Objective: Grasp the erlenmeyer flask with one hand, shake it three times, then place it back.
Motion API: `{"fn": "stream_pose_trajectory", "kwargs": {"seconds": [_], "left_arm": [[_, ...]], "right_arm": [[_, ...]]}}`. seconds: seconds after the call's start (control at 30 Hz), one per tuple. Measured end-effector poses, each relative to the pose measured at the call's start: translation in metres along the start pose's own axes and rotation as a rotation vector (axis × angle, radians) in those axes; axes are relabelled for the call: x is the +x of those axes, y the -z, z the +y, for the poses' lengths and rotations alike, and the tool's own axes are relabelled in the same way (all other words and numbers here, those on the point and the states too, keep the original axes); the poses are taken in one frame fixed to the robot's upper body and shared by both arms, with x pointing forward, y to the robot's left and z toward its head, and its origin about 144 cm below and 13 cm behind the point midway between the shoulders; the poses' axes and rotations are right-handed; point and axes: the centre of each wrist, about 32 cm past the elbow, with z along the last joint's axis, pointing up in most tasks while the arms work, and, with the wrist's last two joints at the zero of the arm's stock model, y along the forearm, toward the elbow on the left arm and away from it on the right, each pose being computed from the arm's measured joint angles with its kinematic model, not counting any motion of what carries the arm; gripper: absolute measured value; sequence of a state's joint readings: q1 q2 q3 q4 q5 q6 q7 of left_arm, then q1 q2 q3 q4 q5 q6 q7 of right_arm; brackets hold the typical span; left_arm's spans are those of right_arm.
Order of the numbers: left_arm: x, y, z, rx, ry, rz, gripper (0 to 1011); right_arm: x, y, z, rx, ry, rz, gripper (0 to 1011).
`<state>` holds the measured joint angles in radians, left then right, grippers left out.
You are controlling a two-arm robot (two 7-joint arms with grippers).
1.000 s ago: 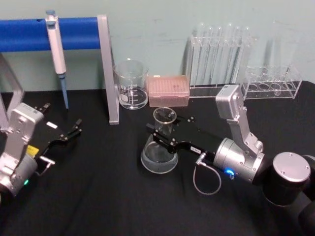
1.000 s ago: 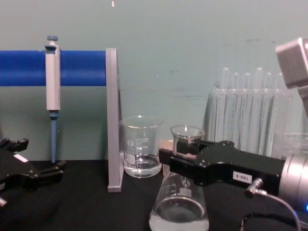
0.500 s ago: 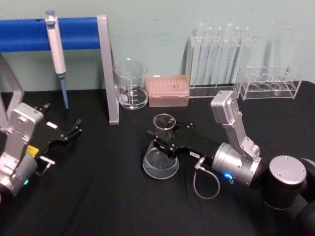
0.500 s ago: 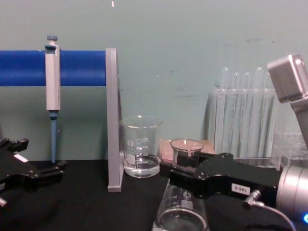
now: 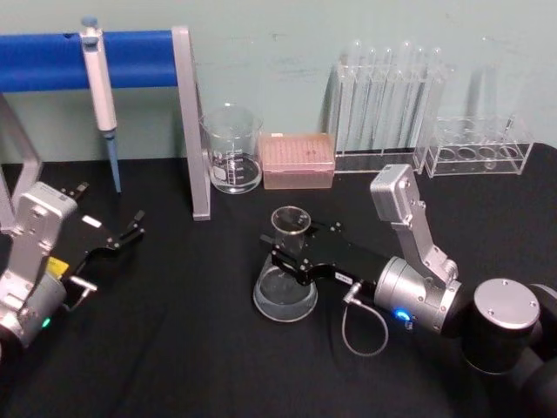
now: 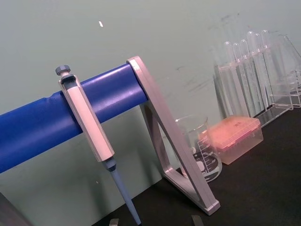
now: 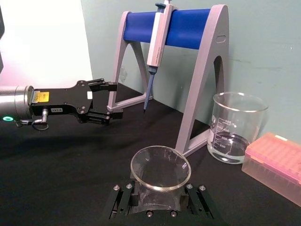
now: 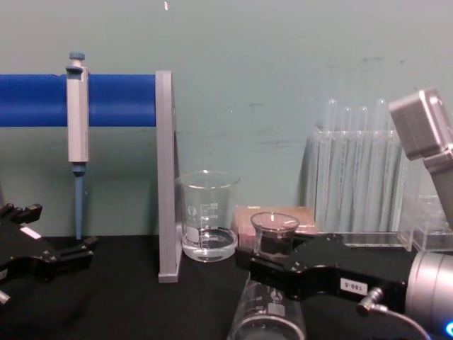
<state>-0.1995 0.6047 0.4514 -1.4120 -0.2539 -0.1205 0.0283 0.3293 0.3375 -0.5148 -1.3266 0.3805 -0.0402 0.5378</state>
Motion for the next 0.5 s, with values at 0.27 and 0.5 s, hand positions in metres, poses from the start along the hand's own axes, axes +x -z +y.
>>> {"fn": "stream_pose_trajectory", "kwargs": {"seconds": [0.27,0.5], "left_arm": [[0.0000,0.0000,0.0000,0.000,0.000,0.000,1001],[0.0000,0.0000,0.0000,0.000,0.000,0.000,1001]], "right_arm": [[-0.0002,0.0015,0.0004,-0.010,0.006,0.004,449],[0.0006,0.0018,0.0014,-0.014,0.008,0.005,449]]}}
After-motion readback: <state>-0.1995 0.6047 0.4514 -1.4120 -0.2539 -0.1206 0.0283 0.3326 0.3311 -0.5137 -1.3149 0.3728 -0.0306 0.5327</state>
